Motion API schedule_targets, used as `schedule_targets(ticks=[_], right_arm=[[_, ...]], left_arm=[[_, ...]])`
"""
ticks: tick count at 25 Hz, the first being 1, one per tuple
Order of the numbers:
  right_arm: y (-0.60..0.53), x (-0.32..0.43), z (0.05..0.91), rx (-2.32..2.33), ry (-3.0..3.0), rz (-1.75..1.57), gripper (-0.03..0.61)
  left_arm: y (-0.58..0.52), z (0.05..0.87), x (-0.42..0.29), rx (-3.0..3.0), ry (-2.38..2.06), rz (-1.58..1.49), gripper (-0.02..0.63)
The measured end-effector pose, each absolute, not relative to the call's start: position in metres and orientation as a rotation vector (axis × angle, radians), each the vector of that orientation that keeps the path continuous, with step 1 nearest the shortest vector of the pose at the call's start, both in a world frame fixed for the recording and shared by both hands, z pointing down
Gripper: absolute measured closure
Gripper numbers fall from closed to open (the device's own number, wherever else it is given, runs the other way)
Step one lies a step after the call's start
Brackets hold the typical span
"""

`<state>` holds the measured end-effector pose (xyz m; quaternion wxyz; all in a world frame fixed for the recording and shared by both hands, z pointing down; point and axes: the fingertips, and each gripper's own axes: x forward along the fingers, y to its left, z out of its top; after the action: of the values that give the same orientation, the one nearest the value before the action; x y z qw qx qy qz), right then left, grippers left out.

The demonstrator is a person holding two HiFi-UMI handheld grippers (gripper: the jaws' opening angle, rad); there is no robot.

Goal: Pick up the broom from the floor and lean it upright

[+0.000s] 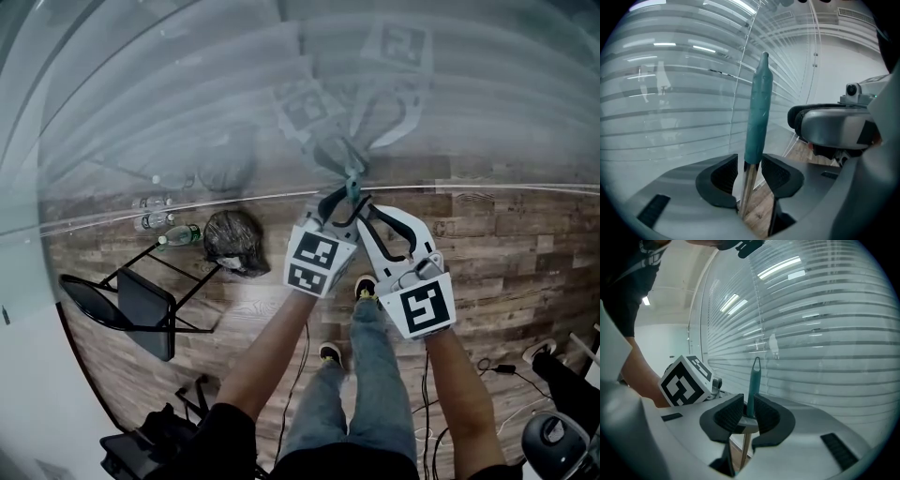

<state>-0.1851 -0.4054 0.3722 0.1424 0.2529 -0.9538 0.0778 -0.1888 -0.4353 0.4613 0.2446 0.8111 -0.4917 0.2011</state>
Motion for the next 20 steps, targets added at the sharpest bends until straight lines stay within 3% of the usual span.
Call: schedule_targets(ticks=[9,20], right_arm=[[-0.399,-0.176,0.367,0.764,-2.757,0.238,0.505],[-0.358,-0.151,0.335,0.768,-2.731,0.194,0.505]], left_arm=[[-0.421,0.453,-0.196,2.189,-1.390,0.533,0.417],[-0.357,0.389,-0.219,2.193,-1.497,0.330,0.419]])
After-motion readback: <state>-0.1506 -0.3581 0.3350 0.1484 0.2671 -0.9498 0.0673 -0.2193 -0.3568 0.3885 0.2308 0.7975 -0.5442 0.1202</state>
